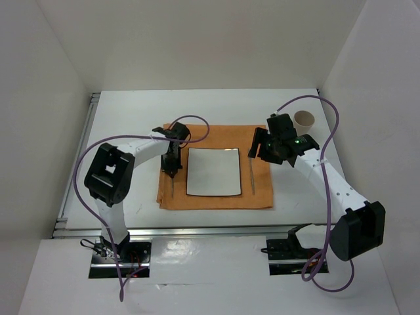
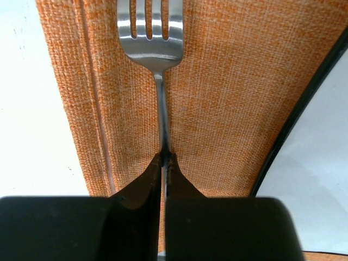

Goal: Set the dinner table for one person

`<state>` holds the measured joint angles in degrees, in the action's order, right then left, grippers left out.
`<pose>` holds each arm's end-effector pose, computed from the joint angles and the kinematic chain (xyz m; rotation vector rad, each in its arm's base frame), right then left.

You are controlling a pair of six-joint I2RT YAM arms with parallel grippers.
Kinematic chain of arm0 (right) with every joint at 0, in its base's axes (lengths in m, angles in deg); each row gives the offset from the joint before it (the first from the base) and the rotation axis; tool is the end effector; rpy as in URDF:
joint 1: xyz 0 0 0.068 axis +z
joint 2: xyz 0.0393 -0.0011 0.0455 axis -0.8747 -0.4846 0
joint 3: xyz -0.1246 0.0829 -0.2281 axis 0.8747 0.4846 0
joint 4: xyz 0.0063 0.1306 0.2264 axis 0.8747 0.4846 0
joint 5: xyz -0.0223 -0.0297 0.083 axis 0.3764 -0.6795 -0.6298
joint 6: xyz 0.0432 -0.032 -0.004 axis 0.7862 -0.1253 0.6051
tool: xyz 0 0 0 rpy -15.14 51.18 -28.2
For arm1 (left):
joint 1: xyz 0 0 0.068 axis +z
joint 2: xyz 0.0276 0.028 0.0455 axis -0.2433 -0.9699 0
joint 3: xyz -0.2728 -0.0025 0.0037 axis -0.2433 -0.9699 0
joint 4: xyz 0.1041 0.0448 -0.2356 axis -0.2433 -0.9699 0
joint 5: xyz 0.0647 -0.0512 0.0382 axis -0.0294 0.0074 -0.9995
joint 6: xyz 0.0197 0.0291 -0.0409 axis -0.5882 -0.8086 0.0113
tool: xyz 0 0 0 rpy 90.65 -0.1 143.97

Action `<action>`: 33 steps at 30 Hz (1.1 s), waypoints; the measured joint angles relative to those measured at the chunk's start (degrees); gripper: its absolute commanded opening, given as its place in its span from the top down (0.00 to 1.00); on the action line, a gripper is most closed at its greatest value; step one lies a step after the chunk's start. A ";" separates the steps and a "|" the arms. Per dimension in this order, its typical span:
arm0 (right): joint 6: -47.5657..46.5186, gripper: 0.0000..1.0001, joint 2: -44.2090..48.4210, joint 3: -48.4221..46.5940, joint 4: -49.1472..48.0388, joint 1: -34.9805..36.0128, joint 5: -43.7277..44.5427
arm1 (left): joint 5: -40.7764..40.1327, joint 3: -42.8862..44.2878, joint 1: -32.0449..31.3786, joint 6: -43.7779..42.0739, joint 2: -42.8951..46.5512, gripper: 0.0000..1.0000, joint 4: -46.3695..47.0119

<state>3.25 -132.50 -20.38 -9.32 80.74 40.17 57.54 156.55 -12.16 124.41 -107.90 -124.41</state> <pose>0.2459 0.0872 0.2972 0.2148 2.4963 0.3317 0.3298 -0.1554 0.1691 -0.2700 2.8476 0.0632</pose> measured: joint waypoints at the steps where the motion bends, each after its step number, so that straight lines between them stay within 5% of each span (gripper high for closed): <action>1: 0.00 0.25 0.00 0.00 0.02 0.00 0.00 | -0.28 0.00 -0.17 -0.11 0.00 1.00 0.00; 33: -0.09 0.21 -1.16 -0.02 0.37 0.00 -0.02 | -2.25 0.13 -1.60 -5.86 0.02 1.00 1.97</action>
<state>3.16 -133.65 -20.40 -8.95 80.74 40.15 55.29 156.68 -13.75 118.55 -107.88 -122.44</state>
